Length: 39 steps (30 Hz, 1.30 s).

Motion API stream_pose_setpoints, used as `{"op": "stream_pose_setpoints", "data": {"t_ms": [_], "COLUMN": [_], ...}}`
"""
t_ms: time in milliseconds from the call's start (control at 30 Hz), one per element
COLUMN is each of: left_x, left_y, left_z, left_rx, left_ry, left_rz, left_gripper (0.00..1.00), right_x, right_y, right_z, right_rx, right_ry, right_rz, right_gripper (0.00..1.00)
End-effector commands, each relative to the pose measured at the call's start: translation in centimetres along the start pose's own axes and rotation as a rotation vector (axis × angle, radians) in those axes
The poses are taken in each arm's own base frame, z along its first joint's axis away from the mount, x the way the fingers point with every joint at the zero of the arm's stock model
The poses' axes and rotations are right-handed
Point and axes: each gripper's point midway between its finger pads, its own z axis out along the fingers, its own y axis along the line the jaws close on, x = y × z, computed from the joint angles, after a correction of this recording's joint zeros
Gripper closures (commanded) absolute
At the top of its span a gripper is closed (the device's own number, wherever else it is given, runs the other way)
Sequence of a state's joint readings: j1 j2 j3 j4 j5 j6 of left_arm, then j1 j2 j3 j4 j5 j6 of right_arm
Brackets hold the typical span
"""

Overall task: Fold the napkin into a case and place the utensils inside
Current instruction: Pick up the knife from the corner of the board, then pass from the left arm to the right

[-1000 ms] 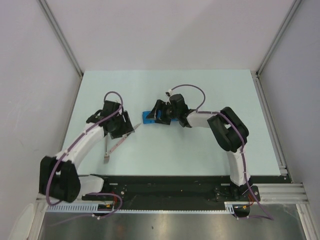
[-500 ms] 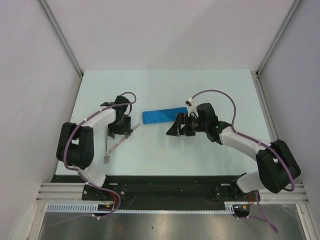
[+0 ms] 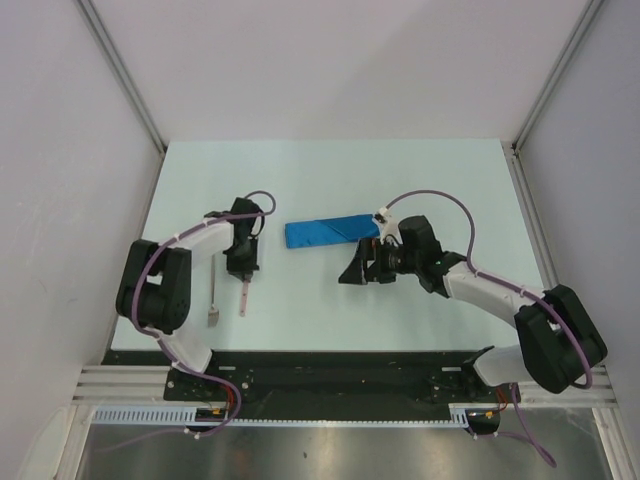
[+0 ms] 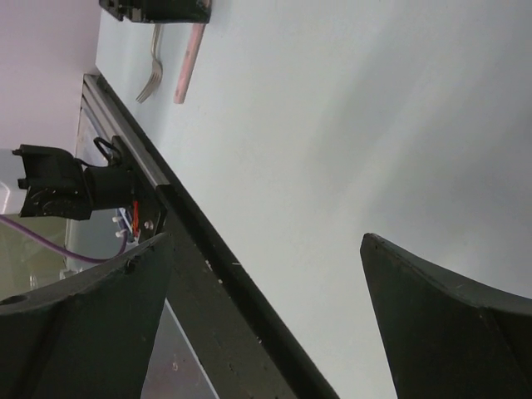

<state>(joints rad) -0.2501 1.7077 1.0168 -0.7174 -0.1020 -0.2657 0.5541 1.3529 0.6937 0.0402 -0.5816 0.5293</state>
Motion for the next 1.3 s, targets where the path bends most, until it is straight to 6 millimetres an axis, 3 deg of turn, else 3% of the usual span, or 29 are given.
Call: {"op": "stream_pose_setpoints", "data": {"t_ms": [0, 33, 67, 133, 167, 233, 267, 300, 400, 467, 700, 767, 933, 967, 1033, 1067, 1100, 1133, 1167, 1200, 1233, 1267], "left_x": [0.0, -0.3, -0.6, -1.4, -1.9, -1.8, -2.5, -1.9, -1.0, -0.7, 1.4, 1.4, 1.5, 1.4, 1.4, 0.8, 0.6, 0.6, -0.2, -0.6, -1.0, -1.5], "left_y": [0.9, 0.5, 0.1, -1.1, -2.8, -4.9, -5.5, -5.9, -6.3, -5.4, -5.8, -6.5, -7.9, -7.8, -8.3, -8.6, -8.7, -9.0, -8.6, -8.6, -8.1, -8.0], "left_z": [-1.3, -2.1, -2.9, -5.7, -7.1, -10.0, -11.0, -12.1, -12.7, -13.1, -13.0, -13.1, -14.1, -14.5, -15.2, -15.7, -15.9, -16.4, -17.2, -18.0, -18.5, -19.2], "left_rx": [-0.014, 0.015, 0.040, 0.134, 0.242, 0.411, 0.466, 0.531, 0.591, 0.548, 0.526, 0.565, 0.652, 0.651, 0.686, 0.726, 0.738, 0.766, 0.779, 0.793, 0.781, 0.796], "left_ry": [-0.085, -0.110, -0.133, -0.215, -0.249, -0.316, -0.369, -0.395, -0.405, -0.420, -0.278, -0.255, -0.216, -0.215, -0.210, -0.235, -0.239, -0.232, -0.296, -0.345, -0.421, -0.484], "left_rz": [-0.098, -0.120, -0.139, -0.205, -0.218, -0.278, -0.305, -0.387, -0.570, -0.617, -0.741, -0.753, -0.758, -0.758, -0.748, -0.728, -0.707, -0.667, -0.577, -0.518, -0.432, -0.383], "left_gripper": [1.00, 1.00, 1.00, 1.00, 1.00, 1.00, 1.00, 1.00, 1.00, 1.00, 1.00, 1.00, 1.00, 1.00, 1.00, 1.00, 1.00, 0.97, 0.74, 0.63, 0.48, 0.43], "right_x": [-0.5, -1.4, -0.8, -1.7, -0.5, -0.9, 0.6, 0.4, 0.5, 0.2, 2.2, 2.7, 2.2, 2.1, 1.6, 1.2, 0.6, 0.3, -0.7, -0.8, 0.4, -0.2], "right_y": [-0.8, -0.3, -0.5, 0.9, 2.2, 4.9, 5.7, 7.0, 9.9, 11.1, 13.9, 13.5, 13.3, 12.6, 12.4, 11.9, 11.4, 10.8, 10.2, 9.9, 9.8, 9.6], "right_z": [2.1, 2.6, 3.7, 4.8, 6.0, 7.3, 8.2, 8.6, 9.5, 9.9, 12.6, 13.4, 13.9, 13.9, 13.6, 13.0, 12.6, 12.0, 10.4, 9.6, 8.0, 6.5], "right_rx": [0.001, -0.014, -0.014, -0.055, -0.091, -0.187, -0.232, -0.285, -0.385, -0.405, -0.400, -0.378, -0.341, -0.301, -0.298, -0.297, -0.280, -0.269, -0.285, -0.297, -0.346, -0.377], "right_ry": [0.001, -0.015, 0.009, -0.006, 0.030, 0.024, 0.086, 0.076, 0.078, 0.068, 0.141, 0.162, 0.161, 0.159, 0.161, 0.175, 0.172, 0.177, 0.183, 0.196, 0.277, 0.280], "right_rz": [-0.013, -0.021, 0.012, -0.018, -0.050, -0.118, -0.108, -0.131, -0.172, -0.206, -0.320, -0.318, -0.354, -0.354, -0.365, -0.355, -0.346, -0.335, -0.327, -0.324, -0.296, -0.334], "right_gripper": [0.00, 0.00, 0.00, 0.00, 0.00, 0.00, 0.00, 0.02, 0.07, 0.10, 0.21, 0.25, 0.47, 0.61, 0.78, 0.94, 1.00, 1.00, 1.00, 1.00, 1.00, 1.00]}}
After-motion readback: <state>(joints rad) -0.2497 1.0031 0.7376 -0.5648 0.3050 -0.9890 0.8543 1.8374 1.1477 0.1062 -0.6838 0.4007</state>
